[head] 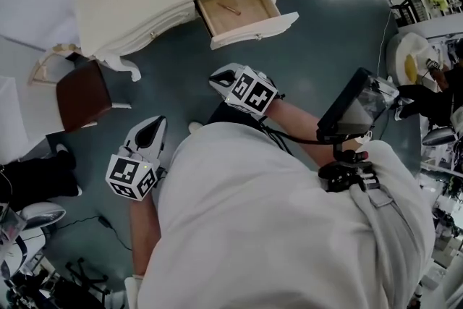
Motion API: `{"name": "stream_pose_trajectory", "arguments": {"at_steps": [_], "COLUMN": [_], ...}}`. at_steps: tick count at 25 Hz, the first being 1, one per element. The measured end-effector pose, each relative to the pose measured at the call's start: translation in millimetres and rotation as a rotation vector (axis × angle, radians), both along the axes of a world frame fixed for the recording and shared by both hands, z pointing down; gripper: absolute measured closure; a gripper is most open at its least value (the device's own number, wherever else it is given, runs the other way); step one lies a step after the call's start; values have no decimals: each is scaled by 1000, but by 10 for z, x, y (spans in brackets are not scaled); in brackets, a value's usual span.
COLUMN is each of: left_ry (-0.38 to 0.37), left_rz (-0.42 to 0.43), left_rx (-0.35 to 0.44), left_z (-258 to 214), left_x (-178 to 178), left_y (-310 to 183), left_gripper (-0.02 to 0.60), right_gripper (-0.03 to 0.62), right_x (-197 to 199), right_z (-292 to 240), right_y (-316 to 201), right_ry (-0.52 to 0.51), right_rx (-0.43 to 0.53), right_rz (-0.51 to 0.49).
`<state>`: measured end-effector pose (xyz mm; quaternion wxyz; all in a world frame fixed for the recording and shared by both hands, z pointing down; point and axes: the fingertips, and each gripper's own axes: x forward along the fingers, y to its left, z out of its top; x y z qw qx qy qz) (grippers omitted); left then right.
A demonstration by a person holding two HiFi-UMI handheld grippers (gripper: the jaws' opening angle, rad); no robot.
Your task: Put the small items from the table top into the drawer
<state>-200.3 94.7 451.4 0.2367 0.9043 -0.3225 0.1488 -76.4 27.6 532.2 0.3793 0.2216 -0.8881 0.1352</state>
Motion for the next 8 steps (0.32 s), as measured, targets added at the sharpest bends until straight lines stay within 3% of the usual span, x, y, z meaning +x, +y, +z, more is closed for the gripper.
{"name": "stream_pose_trajectory", "arguments": {"at_steps": [8], "left_ry": [-6], "left_rz": [-6], "left_rx": [-5], "left_z": [-38], "left_x": [16], "left_y": [-71], "left_gripper": [580], "right_gripper": [594], "right_x": [-14], "right_z": [-44], "right_y": [-101], "right_ry": [-3], "right_rx": [9], "right_rz": [-9]}}
